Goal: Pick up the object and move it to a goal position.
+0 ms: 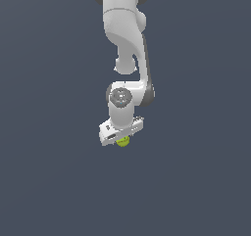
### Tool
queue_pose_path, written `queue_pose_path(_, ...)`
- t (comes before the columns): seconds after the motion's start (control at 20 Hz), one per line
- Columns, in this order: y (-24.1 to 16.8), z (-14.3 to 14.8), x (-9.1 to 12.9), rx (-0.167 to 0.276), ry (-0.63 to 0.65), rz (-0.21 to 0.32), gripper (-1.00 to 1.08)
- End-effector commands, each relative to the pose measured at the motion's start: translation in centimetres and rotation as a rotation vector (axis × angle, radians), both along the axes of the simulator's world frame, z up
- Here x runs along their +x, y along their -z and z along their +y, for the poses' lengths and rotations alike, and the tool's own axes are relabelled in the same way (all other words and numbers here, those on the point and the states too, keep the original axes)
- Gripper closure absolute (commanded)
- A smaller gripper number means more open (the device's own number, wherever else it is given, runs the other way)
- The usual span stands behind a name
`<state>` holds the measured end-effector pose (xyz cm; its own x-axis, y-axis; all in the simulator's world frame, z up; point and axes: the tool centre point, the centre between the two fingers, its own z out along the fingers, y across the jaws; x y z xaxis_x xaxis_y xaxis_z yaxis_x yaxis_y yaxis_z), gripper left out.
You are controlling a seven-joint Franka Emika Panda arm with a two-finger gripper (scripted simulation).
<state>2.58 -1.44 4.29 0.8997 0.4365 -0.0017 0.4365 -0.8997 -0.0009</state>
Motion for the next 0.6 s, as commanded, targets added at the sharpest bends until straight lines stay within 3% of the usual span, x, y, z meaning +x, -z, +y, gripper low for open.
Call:
queue_pose_path(0.0,0.14,-0.01,0.12,0.000,0.000,-0.002,-0.92)
queue_pose_path(0.05,0.14,-0.01,0.12,0.000,0.000,-0.002,1.08)
queue_pose_path(0.55,0.10,-0.05,0.12,-0.001,0.000,-0.002,1.08)
